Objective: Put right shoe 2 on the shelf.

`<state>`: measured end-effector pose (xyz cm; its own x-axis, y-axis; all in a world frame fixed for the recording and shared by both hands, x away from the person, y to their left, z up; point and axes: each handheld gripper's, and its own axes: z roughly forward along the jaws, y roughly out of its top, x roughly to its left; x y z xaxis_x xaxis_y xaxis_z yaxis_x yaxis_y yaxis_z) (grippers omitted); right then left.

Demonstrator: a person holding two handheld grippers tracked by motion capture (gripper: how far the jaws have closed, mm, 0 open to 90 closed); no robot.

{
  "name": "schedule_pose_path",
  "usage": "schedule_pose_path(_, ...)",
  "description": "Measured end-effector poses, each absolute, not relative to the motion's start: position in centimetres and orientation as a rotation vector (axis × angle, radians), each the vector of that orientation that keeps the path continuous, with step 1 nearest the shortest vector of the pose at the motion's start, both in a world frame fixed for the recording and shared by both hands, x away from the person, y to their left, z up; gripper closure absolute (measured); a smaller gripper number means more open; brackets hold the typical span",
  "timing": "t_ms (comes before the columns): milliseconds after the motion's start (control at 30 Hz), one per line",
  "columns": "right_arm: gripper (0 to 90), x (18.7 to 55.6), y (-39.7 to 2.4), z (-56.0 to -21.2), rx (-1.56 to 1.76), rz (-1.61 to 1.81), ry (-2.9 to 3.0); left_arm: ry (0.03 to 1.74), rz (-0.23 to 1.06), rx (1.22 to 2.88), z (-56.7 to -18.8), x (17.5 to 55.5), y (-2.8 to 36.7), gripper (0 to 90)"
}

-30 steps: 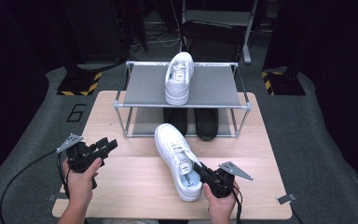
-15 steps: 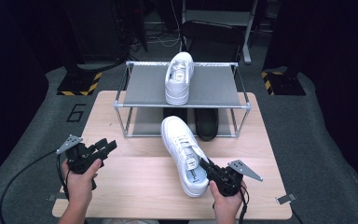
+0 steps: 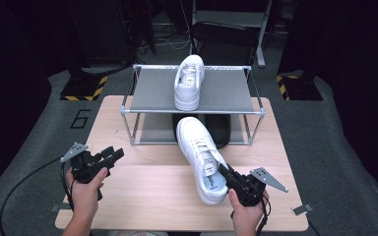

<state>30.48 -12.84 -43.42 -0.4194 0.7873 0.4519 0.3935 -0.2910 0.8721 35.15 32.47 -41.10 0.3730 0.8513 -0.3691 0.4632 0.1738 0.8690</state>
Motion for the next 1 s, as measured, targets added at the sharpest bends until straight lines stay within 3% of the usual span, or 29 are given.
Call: schedule_pose_path(1000,79.3,29.8,-17.1,-39.7,1.473,1.745,1.554,1.259,0.413,1.467,-40.9,35.4,32.3,48.9)
